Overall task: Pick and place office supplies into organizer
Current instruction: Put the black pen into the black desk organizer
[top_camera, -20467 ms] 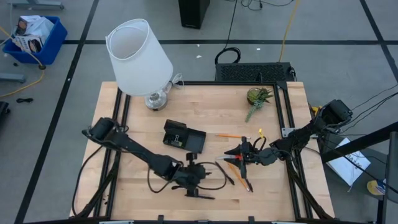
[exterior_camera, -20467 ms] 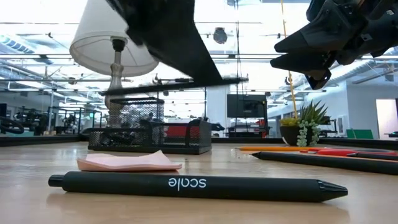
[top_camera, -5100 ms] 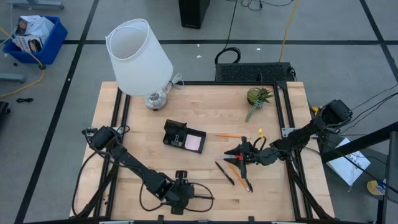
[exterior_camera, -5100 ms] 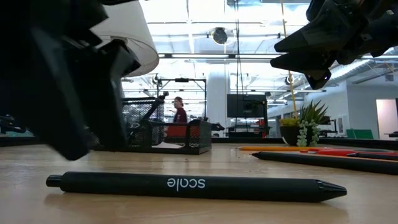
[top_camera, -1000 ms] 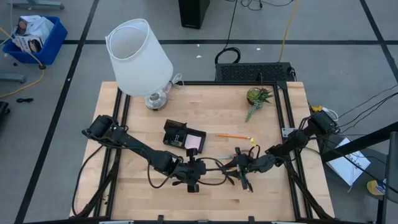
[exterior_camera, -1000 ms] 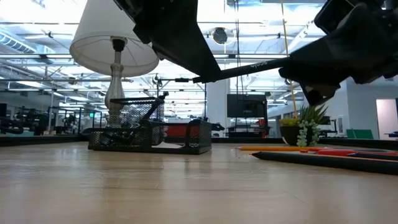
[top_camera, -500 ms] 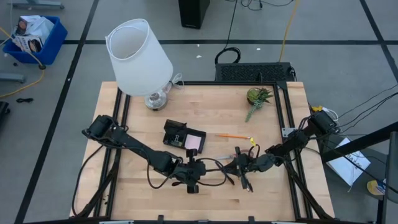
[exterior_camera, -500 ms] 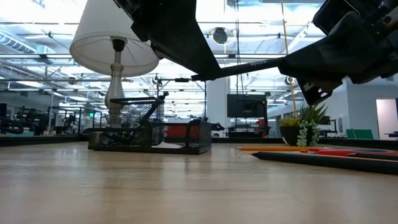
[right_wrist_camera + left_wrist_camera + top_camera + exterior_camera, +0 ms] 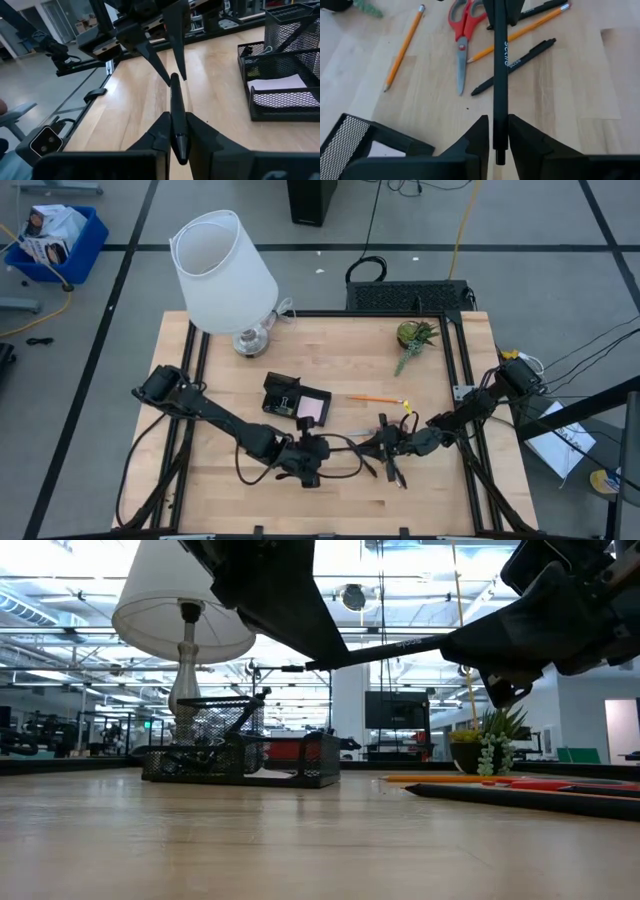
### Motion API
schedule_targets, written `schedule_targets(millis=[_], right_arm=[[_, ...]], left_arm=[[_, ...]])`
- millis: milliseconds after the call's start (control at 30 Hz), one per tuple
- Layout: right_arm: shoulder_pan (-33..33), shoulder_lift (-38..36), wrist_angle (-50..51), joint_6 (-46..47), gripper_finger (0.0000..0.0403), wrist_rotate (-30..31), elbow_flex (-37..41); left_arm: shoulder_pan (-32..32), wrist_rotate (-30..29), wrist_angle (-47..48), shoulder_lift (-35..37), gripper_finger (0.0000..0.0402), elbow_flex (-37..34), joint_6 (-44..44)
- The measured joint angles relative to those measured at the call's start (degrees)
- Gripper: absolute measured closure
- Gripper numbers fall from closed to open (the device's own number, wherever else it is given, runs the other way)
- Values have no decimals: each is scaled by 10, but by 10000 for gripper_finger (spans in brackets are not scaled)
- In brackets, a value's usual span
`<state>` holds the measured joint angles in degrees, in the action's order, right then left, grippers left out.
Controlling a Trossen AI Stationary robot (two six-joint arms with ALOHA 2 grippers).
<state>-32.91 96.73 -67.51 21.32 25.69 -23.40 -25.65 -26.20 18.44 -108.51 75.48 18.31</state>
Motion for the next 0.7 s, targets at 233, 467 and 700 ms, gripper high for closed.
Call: schedule_targets(millis=[233, 467, 700], right_arm=[[0, 0, -3, 1, 370, 2, -1], [1, 0, 0, 2, 373, 2, -1], [10, 0, -4, 1, 376, 10, -8]], left_arm=[[-13, -49, 44, 28, 297, 0, 11], [-45, -118, 151, 75, 269, 0, 66], [-82, -168, 272, 106, 251, -1, 141]])
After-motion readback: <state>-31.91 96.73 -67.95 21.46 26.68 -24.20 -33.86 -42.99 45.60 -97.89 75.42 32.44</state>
